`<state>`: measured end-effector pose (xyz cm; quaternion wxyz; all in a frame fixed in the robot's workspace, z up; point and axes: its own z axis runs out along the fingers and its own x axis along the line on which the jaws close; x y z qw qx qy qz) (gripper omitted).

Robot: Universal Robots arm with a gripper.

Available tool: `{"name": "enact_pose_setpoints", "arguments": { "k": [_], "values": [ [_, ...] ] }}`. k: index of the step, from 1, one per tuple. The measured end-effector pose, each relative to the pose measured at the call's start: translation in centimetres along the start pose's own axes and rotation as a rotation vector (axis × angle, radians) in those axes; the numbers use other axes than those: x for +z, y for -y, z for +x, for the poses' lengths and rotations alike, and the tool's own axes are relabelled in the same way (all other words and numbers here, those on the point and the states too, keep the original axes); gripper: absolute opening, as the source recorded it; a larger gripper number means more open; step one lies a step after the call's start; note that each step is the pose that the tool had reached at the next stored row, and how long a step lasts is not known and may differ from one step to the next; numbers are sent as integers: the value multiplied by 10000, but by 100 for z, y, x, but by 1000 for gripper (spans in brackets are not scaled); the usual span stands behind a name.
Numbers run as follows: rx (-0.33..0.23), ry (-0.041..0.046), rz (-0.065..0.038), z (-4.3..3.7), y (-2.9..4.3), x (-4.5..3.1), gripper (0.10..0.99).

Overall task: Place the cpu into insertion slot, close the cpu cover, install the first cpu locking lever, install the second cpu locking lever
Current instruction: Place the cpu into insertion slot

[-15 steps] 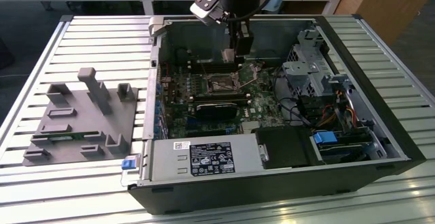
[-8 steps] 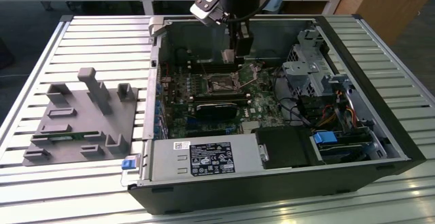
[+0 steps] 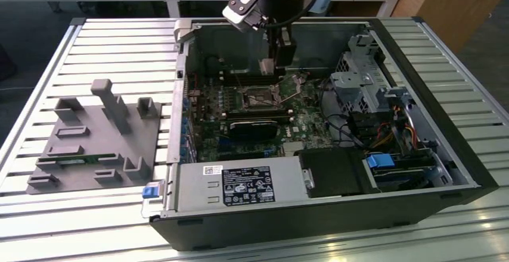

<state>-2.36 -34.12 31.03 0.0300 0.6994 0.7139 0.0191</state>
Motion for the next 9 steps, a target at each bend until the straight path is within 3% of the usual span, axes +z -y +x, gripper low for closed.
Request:
{"name": "enact_pose_setpoints", "arguments": {
  "k": [9],
  "values": [
    [-3,19,5,1,3,47,537]
  ]
}}
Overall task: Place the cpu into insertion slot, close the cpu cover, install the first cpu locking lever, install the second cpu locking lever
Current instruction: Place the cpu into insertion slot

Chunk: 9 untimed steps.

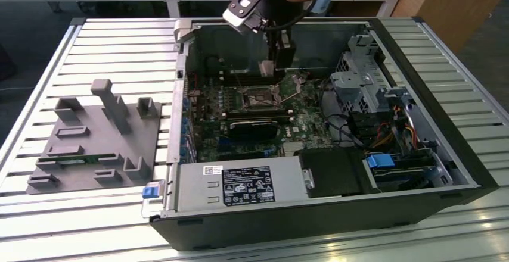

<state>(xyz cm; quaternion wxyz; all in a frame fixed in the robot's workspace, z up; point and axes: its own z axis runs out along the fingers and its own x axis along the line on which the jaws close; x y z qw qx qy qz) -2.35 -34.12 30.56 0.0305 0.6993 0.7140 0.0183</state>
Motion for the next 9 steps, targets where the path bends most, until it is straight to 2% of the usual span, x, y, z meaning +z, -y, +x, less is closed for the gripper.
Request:
{"name": "enact_pose_setpoints", "arguments": {
  "k": [4,9],
  "values": [
    [0,3,0,20,2,31,537],
    [-89,-4,-2,41,7,122,537]
  ]
}}
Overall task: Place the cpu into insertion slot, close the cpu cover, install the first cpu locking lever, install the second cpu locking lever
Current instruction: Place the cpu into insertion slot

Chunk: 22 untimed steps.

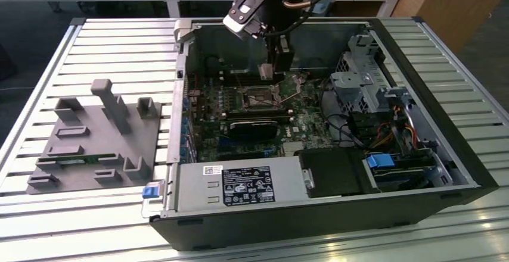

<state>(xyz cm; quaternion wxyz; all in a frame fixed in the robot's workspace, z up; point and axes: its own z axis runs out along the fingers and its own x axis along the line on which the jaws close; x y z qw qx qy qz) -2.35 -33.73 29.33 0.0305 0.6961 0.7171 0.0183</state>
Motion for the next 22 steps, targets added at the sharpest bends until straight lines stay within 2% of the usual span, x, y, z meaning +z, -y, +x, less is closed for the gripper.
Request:
{"name": "enact_pose_setpoints", "arguments": {
  "k": [3,22],
  "values": [
    [-6,-1,0,1,4,45,537],
    [-5,-1,-12,2,13,117,537]
  ]
}}
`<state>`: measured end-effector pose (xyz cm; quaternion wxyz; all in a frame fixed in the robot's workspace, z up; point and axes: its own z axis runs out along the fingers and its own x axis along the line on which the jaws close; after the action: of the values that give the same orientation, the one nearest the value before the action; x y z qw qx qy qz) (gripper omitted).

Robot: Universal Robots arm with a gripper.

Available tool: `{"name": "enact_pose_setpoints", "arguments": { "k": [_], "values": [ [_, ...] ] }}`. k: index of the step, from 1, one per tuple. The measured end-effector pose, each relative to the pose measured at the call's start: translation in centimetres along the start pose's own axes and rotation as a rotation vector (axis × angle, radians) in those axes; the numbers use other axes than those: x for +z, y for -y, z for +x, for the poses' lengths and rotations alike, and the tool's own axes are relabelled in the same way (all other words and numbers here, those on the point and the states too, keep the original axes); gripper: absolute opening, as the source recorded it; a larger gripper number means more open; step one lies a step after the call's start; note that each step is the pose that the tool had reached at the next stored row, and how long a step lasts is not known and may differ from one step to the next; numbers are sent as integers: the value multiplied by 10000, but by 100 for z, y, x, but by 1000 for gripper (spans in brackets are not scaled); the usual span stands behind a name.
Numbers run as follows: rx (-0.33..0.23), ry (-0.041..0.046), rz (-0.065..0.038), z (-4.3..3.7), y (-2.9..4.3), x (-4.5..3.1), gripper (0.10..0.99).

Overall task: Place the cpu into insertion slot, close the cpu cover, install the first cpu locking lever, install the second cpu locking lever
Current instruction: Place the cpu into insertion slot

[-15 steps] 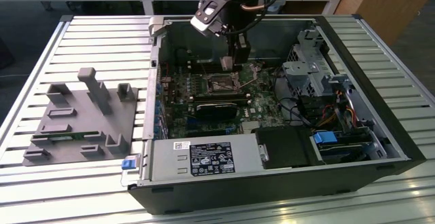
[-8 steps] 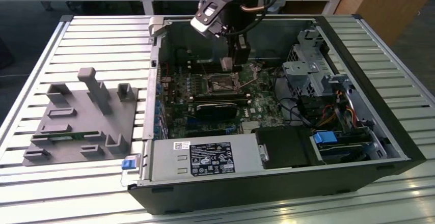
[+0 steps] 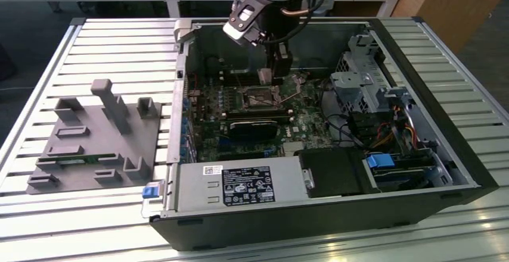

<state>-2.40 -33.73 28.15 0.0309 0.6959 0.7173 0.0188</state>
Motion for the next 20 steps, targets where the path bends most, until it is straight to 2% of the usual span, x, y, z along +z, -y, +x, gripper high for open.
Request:
{"name": "enact_pose_setpoints", "arguments": {
  "k": [7,14,20],
  "values": [
    [-1,-1,-1,2,3,43,537],
    [-1,2,1,37,26,157,537],
    [2,-1,-1,72,32,223,537]
  ]
}}
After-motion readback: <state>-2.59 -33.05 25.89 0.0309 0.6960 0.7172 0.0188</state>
